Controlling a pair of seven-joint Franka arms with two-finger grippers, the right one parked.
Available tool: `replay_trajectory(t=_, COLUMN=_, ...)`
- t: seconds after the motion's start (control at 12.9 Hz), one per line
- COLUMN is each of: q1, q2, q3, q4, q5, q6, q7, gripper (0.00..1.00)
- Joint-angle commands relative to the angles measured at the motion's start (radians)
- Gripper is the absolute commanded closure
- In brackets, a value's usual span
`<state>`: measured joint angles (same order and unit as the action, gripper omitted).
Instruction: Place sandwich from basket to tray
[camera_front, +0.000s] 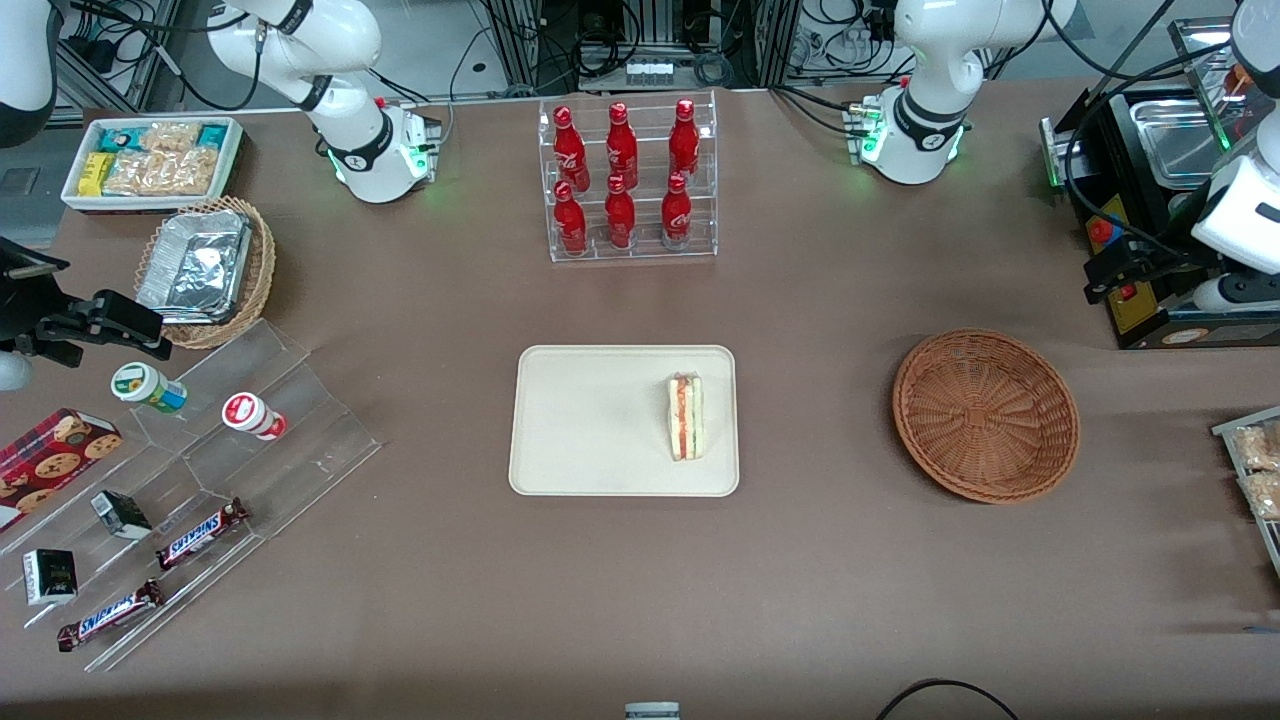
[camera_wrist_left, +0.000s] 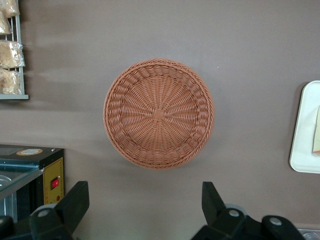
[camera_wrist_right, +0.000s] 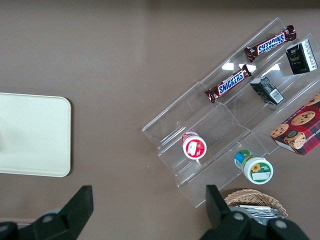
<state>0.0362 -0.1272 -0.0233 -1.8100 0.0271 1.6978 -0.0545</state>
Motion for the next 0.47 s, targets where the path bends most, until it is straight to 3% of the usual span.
replay_trajectory(t=0.0, q1=-0.001, q2=0.008, q3=-0.001, q4=0.053, q5=0.013, q6=-0.076, q7=0.012, gripper=0.0)
replay_trajectory(t=0.39, q1=-0.002, q2=0.008, q3=-0.001, q4=0.109, q5=-0.016, q6=-0.148, q7=0.012, gripper=0.0)
